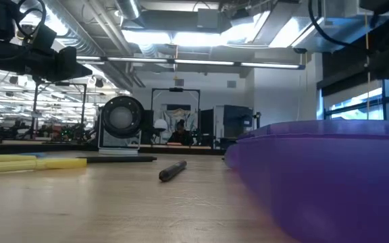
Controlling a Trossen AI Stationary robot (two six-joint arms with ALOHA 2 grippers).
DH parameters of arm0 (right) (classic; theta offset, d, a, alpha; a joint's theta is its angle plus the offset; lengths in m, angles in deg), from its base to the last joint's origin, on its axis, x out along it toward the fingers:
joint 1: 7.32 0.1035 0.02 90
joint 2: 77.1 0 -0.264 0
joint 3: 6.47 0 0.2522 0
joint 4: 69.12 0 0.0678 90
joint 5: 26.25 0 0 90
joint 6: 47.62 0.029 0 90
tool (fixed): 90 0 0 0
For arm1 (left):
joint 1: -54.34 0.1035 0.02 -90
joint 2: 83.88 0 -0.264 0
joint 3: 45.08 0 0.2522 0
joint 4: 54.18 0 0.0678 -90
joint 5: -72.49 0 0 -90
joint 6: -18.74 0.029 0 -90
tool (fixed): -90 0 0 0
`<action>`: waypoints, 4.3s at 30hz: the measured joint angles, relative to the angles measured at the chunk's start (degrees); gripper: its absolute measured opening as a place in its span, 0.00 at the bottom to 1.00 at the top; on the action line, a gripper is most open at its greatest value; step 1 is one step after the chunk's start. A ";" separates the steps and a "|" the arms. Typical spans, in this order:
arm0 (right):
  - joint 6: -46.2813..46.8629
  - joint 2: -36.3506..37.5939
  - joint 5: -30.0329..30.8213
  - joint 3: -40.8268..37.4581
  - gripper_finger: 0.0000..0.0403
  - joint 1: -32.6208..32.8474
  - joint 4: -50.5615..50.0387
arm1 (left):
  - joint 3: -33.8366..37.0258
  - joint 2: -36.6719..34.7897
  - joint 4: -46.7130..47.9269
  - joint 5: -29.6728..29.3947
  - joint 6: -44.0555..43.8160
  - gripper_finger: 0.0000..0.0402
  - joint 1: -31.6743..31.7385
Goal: Pick & place school supplies into a supply box
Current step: Put the transparent pen into the purple supply box, then put the blue pen into the purple supply box
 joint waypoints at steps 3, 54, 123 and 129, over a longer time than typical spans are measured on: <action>3.46 -1.39 -0.63 -1.71 0.38 2.91 4.82 | 0.00 0.00 0.00 0.00 -0.15 0.36 0.00; -23.72 -7.61 18.03 8.52 0.10 13.76 9.75 | 0.01 0.00 0.00 0.02 -10.68 0.36 -0.01; -62.67 -16.61 31.91 22.99 0.20 20.78 19.04 | 0.01 0.00 -0.02 -0.50 -10.86 0.36 -0.02; -62.45 -2.31 38.19 11.54 0.20 18.68 20.37 | -0.01 0.00 0.38 2.18 -16.95 0.36 0.01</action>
